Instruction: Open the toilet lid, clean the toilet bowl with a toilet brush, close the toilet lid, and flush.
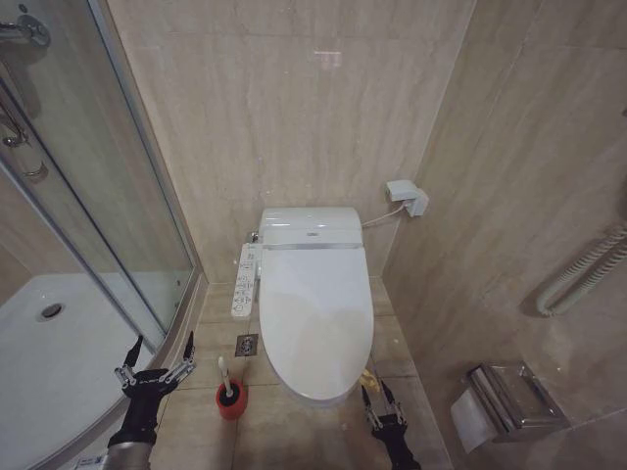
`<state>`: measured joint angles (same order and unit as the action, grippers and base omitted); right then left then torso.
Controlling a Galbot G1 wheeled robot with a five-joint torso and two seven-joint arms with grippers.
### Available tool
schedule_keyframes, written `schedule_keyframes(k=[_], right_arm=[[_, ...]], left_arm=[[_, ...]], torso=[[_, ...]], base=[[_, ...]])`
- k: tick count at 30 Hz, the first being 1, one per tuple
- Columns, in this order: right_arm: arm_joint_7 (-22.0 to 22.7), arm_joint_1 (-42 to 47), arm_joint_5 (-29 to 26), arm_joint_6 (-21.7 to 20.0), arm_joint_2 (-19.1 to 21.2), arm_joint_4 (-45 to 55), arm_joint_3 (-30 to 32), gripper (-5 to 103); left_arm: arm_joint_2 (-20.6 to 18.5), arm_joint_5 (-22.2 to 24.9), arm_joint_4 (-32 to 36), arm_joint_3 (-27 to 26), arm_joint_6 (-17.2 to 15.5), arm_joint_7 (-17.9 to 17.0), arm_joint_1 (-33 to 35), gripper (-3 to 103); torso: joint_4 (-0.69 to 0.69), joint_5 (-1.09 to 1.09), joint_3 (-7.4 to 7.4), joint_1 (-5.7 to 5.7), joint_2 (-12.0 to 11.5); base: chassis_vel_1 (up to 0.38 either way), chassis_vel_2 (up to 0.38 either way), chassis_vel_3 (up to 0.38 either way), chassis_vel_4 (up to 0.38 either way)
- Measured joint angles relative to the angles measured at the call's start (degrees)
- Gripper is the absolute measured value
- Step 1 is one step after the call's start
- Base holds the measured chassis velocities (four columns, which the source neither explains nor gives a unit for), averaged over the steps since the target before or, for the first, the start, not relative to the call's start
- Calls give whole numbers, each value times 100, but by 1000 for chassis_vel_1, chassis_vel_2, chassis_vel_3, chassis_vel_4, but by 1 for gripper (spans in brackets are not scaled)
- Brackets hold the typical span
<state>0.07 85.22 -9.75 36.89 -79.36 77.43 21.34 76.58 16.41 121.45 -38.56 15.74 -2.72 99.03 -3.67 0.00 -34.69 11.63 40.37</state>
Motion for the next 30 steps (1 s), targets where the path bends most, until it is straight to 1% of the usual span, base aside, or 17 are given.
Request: schedule_keyframes(k=[5, 6, 12, 13, 21, 25, 26, 27, 30], right_arm=[[1, 26, 14, 14, -28, -20, -4, 59], [1, 31, 21, 16, -33, -20, -4, 86], [-6, 30, 47, 18, -46, 2, -8, 86], [-6, 4, 53, 18, -52, -4, -8, 100], [-81, -130, 59, 12, -36, 12, 20, 100], [-202, -190, 17, 42, -37, -47, 33, 100], [-298, -215, -19, 85, -46, -83, 38, 100], [-355, -232, -43, 115, -59, -106, 40, 91], [-411, -246, -66, 139, -78, -134, 36, 91]], left_arm=[[-18, 4, -12, -15, 1, 0, -1, 100], [-23, 7, -15, -18, 2, 0, -2, 100], [-42, 21, -40, -16, 4, 0, -18, 100], [-48, 22, -47, -11, 4, -1, -22, 100], [-92, 37, -74, -28, 13, -2, -25, 100], [-116, 48, -79, -60, 29, -3, -12, 100], [-127, 52, -86, -77, 37, -3, -10, 100], [-136, 53, -93, -86, 42, -4, -11, 100], [-145, 56, -101, -92, 46, -4, -14, 100]], torso=[[0, 0, 0, 0, 0], [0, 0, 0, 0, 0], [0, 0, 0, 0, 0], [0, 0, 0, 0, 0], [1, 0, 0, 0, 0], [-1, 0, 0, 0, 0], [0, 0, 0, 0, 0], [-1, -1, 0, 0, 0], [-1, -1, 0, 0, 0]], base=[[0, 0, 0, 0], [0, 0, 0, 0], [0, 0, 0, 0], [0, 0, 0, 0], [0, 0, 0, 0], [0, 0, 0, 0], [0, 0, 0, 0], [0, 0, 0, 0], [0, 0, 0, 0]])
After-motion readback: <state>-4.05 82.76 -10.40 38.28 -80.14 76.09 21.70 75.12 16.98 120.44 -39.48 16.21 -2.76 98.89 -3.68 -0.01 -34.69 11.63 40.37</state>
